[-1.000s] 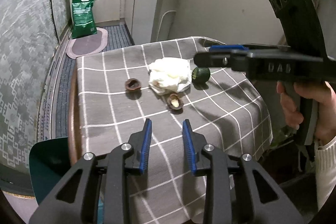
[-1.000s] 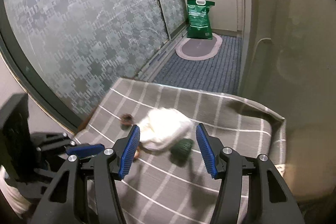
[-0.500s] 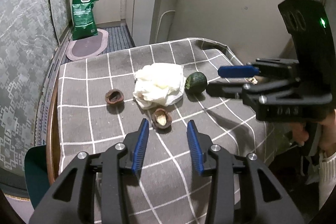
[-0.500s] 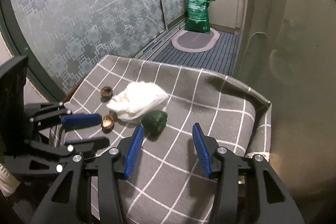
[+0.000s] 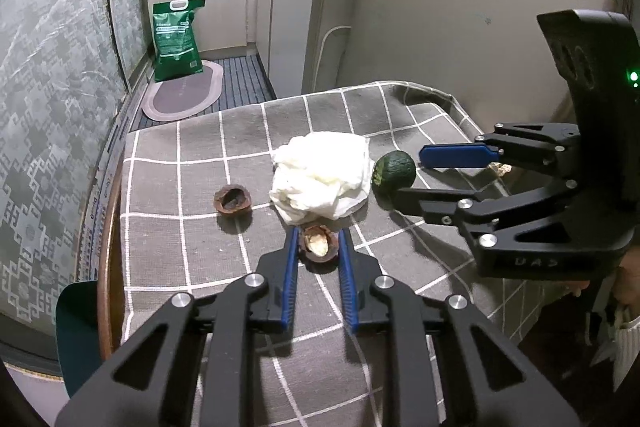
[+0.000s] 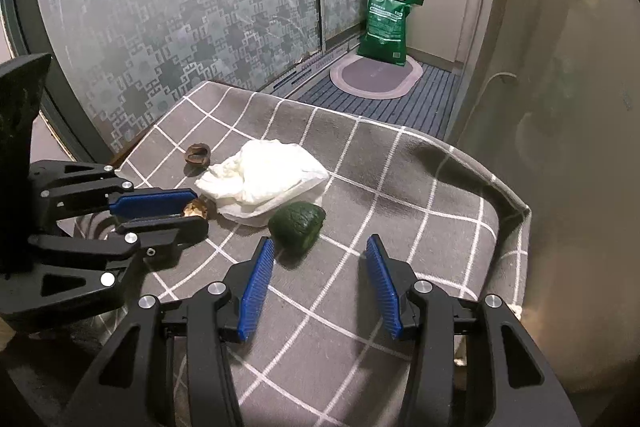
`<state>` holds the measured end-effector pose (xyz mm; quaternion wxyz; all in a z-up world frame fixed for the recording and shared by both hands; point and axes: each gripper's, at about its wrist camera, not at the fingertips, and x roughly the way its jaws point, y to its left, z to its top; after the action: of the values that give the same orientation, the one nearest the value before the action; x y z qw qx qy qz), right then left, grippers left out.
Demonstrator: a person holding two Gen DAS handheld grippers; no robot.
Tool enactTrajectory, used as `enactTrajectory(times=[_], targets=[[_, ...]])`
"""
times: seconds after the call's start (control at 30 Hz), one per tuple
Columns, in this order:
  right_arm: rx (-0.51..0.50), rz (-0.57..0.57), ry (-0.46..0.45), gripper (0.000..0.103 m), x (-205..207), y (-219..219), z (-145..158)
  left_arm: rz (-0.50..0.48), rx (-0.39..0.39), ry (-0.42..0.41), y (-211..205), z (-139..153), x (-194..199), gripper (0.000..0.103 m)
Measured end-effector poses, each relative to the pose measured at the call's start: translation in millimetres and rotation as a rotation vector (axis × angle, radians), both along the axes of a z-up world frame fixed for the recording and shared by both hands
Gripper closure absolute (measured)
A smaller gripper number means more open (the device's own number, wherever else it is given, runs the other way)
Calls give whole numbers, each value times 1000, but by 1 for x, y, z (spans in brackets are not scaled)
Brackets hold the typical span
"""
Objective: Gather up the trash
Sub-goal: 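Grasp the green fruit with the right tool while the left tool grasps a walnut shell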
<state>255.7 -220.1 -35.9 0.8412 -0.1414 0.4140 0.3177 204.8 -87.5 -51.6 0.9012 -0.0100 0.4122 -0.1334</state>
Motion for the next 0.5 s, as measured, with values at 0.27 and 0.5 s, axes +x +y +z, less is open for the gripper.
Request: enactTrajectory(times=[0.27, 0.5], targets=[[-39, 7, -18, 62, 2, 15, -3, 12, -34, -2, 14, 6, -5, 82], [-52, -8, -7, 76, 6, 22, 1, 19, -44, -15, 25, 13, -11, 82]])
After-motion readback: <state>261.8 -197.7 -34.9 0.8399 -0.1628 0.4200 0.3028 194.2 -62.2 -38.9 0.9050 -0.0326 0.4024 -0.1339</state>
